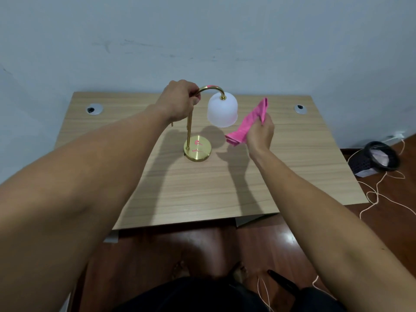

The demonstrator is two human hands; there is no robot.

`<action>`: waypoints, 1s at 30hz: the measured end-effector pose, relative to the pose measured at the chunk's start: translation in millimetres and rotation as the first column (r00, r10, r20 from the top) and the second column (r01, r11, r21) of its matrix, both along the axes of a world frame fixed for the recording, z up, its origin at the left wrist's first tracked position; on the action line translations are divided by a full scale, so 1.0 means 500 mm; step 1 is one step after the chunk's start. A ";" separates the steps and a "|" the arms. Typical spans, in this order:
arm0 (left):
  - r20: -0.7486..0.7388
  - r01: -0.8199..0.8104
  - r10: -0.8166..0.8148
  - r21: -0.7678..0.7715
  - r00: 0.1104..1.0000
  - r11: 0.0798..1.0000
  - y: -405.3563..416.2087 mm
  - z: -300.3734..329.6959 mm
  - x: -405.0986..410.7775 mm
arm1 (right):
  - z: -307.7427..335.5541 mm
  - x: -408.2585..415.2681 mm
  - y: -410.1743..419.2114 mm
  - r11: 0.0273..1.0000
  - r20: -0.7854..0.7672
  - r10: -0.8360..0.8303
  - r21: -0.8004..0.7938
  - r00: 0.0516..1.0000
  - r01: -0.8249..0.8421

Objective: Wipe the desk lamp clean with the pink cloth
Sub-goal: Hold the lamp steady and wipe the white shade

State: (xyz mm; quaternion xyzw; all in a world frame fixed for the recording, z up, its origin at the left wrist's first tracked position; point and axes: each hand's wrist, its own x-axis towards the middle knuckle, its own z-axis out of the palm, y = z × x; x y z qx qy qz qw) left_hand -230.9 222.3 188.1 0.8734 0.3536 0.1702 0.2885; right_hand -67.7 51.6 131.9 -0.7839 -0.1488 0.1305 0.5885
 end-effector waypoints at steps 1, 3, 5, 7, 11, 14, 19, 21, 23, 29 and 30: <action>-0.002 0.002 -0.002 0.006 1.000 1.000 0.000 0.000 0.000 | 0.009 -0.022 0.007 0.997 0.048 0.044 0.064 0.998 -0.047; -0.005 0.006 -0.006 0.017 1.000 1.000 0.001 -0.001 0.000 | 0.007 -0.071 0.023 0.971 0.121 0.201 0.108 0.972 -0.214; -0.002 0.002 -0.002 0.022 1.000 1.000 0.001 -0.001 -0.001 | -0.035 -0.110 0.036 0.946 0.257 0.318 -0.020 0.912 -0.324; -0.004 -0.001 0.001 0.030 1.000 1.000 0.001 -0.001 -0.002 | -0.090 -0.136 0.032 0.928 0.367 0.373 -0.173 0.852 -0.331; -0.006 -0.003 0.003 0.021 1.000 1.000 -0.003 0.004 -0.003 | -0.172 -0.156 -0.007 0.881 0.394 0.461 -0.309 0.795 -0.358; -0.008 -0.004 0.004 0.018 1.000 1.000 -0.005 0.006 -0.005 | -0.170 -0.135 -0.021 0.951 -0.034 0.248 -0.180 0.968 -0.250; -0.003 -0.012 0.012 0.007 1.000 1.000 -0.007 0.007 -0.003 | -0.100 -0.056 0.010 0.994 -0.243 -0.103 -0.060 0.964 0.091; -0.009 -0.015 0.015 0.005 1.000 1.000 -0.007 0.007 -0.001 | -0.048 -0.057 0.025 0.998 -0.068 -0.001 0.067 0.998 0.006; -0.014 -0.012 0.012 0.006 1.000 1.000 -0.006 0.006 -0.001 | -0.009 -0.068 0.039 0.984 0.172 0.153 0.070 0.973 -0.167; -0.017 -0.010 0.010 -0.001 1.000 1.000 -0.004 0.003 0.000 | -0.049 -0.080 0.066 0.959 0.279 0.275 -0.016 0.920 -0.282; -0.018 -0.013 0.013 -0.002 1.000 1.000 -0.004 0.003 0.000 | -0.057 -0.079 0.062 0.971 0.195 0.226 0.037 0.954 -0.237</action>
